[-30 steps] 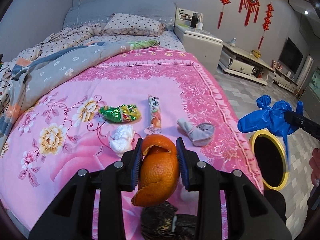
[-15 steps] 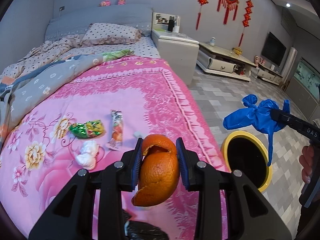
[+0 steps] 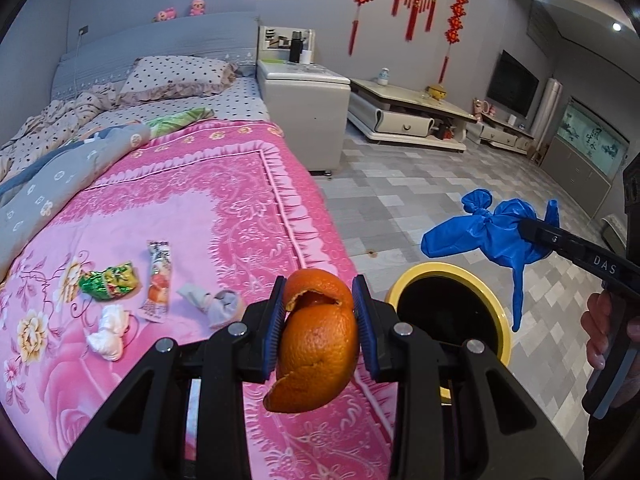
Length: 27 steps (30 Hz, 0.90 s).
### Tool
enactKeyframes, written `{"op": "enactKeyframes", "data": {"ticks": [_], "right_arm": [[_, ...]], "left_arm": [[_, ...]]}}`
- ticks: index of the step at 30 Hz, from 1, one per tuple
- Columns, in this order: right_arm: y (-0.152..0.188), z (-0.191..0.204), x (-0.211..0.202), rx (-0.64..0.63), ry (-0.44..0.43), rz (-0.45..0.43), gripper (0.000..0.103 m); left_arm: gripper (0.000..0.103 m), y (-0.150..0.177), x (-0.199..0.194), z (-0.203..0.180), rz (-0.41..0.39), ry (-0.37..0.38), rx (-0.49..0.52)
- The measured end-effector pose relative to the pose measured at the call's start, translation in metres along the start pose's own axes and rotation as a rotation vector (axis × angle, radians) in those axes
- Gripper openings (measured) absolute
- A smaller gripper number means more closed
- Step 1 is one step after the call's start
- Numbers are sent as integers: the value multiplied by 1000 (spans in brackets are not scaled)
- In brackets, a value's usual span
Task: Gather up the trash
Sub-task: 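Carry the orange peel and blue glove over the yellow-rimmed bin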
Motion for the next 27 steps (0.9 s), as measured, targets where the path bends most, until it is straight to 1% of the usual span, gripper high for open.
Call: {"op": "enactKeyframes", "data": {"ticks": [13,27], "right_arm": [[6,-53,0,75,64,10,8],[20,-93,29,138,113,65,8]], "left_arm": [[31,-1,48,-52,43,86,27],[31,13,117,-82,141,127,42]]}}
Point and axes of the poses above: each gripper's, at about its wrist camera, not at the fingertips, and x roughly the way its jaws point, z to its left, y to its underside, the point moved 5 cm from there along x, roughly the way its jaws point, and after that the axes turned 11 degrees about y, right-handed, at the moved point
